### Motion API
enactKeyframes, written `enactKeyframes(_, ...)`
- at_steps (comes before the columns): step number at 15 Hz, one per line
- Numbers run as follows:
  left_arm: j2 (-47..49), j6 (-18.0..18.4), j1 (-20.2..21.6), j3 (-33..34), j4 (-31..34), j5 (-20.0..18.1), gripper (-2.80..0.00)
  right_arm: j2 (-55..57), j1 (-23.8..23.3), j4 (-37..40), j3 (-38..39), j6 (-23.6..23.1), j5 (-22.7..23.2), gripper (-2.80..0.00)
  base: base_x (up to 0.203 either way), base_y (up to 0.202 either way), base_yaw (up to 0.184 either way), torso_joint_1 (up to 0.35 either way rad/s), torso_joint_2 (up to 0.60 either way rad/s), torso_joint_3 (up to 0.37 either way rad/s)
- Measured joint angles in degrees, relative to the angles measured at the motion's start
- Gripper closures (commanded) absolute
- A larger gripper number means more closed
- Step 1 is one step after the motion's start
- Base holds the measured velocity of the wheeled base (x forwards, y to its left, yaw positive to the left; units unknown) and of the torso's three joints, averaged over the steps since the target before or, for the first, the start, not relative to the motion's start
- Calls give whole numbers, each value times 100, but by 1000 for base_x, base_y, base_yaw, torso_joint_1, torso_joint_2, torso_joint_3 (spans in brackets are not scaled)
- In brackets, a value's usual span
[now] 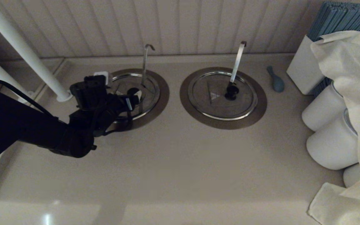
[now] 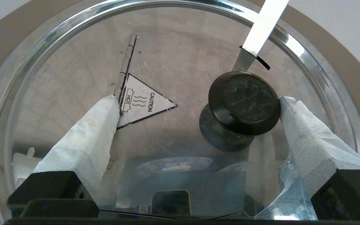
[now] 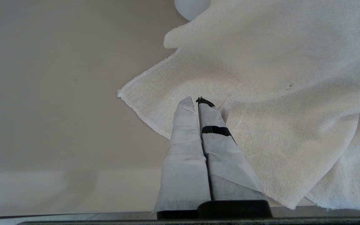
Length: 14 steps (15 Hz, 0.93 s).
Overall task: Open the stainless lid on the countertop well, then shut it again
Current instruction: Open the lid
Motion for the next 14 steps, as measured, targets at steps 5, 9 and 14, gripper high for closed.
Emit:
enactKeyframes(5, -36, -13, 13, -32, -456, 68, -280, 0, 0, 0, 0, -1, -4, 0, 0, 0, 0, 0, 0, 0)
enactKeyframes(9, 0, -9, 36, -37, -797, 82, -280, 0, 0, 0, 0, -2, 2, 0, 0, 0, 0, 0, 0, 0)
enactKeyframes(14, -30, -15, 145, -55, -809, 57, -280, 0, 0, 2, 5, -1, -2, 0, 0, 0, 0, 0, 0, 0)
